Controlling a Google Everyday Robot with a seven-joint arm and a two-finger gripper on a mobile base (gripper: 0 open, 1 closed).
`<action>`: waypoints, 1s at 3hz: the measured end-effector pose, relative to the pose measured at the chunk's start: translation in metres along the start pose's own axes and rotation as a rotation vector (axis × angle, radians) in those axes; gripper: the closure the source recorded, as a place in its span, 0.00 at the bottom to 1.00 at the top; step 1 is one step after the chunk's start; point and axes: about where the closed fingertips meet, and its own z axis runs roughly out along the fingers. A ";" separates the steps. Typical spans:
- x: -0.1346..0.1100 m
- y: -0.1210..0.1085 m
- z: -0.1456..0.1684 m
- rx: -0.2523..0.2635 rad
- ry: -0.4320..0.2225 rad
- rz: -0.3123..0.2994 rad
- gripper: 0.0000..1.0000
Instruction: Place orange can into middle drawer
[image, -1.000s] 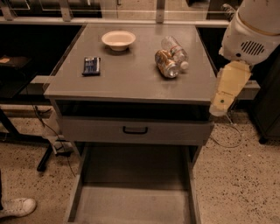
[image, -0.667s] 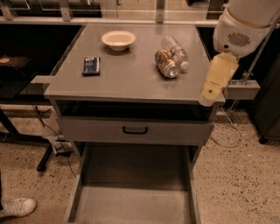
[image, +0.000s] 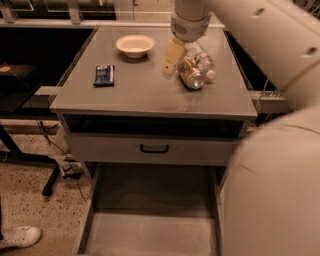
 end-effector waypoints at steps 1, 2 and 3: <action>-0.063 -0.008 0.058 0.061 0.101 0.115 0.00; -0.166 0.061 0.107 -0.011 0.104 0.067 0.00; -0.220 0.108 0.139 -0.071 0.072 0.043 0.00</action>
Offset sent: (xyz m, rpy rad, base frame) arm 0.4149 0.5022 -0.2829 0.0459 0.2496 0.0286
